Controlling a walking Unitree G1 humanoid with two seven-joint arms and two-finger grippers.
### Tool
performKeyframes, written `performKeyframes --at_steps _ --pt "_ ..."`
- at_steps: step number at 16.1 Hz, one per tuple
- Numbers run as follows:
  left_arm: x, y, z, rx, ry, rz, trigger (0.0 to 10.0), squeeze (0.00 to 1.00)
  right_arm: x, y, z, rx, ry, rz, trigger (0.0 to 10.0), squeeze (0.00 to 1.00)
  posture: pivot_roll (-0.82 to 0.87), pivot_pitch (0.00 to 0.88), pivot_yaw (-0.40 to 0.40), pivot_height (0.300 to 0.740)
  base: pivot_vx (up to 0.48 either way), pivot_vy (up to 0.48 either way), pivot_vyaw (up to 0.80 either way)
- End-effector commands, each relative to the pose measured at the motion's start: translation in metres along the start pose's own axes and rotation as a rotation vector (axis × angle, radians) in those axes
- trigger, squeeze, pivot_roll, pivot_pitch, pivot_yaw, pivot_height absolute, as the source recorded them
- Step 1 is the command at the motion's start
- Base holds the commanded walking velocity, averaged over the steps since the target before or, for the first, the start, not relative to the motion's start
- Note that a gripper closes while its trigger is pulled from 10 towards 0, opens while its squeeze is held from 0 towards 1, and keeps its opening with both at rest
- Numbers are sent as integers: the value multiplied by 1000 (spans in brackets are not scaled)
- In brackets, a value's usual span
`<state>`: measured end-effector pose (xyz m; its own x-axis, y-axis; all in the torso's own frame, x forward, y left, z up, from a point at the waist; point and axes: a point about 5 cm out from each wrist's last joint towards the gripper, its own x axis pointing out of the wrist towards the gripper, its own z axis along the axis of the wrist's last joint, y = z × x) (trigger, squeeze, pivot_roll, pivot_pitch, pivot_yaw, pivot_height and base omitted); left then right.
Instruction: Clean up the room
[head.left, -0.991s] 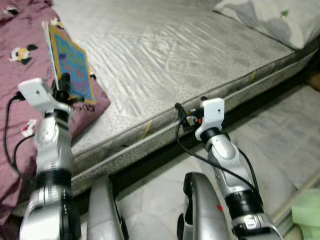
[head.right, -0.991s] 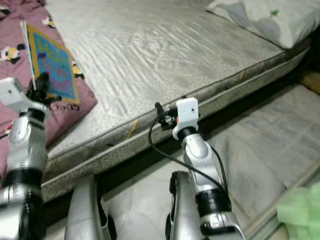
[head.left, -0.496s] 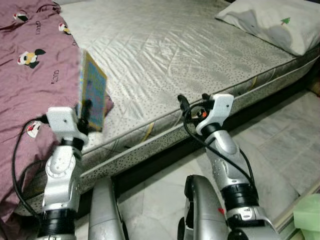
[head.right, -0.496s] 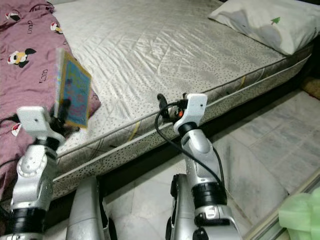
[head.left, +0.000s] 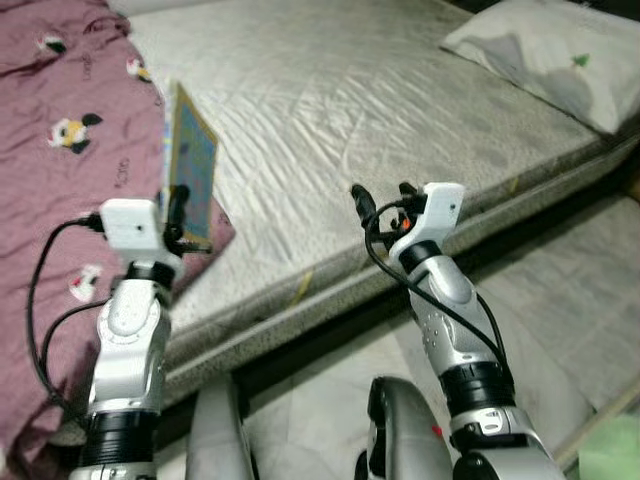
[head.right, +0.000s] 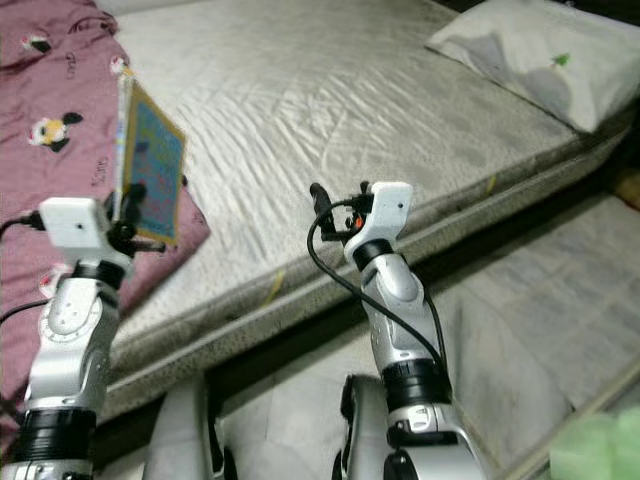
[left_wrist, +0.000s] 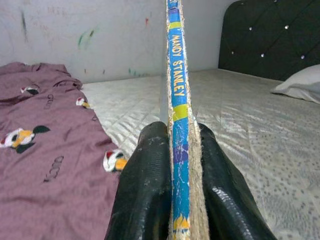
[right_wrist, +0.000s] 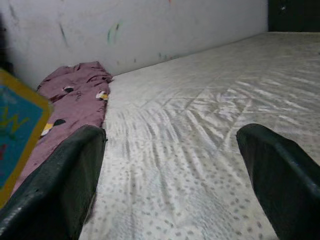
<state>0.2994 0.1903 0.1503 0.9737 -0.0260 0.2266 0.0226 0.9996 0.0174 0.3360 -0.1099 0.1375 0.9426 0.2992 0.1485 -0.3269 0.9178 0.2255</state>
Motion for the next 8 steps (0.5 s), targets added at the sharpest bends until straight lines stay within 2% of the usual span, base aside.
performKeyframes --at_steps 1,4,8 --pt "3 -1 7 19 -21 10 10000 0 1 2 2 3 -6 5 10000 0 2 0 -8 677 0 0 0" --pt "-6 -16 -11 37 69 -19 10000 0 1 -2 3 -6 -5 -1 10000 0 -11 0 -7 715 0 0 0" --pt "-7 -21 -15 55 87 0 10000 0 1 0 2 -17 1 9 10000 0 -11 0 -12 740 0 0 0"
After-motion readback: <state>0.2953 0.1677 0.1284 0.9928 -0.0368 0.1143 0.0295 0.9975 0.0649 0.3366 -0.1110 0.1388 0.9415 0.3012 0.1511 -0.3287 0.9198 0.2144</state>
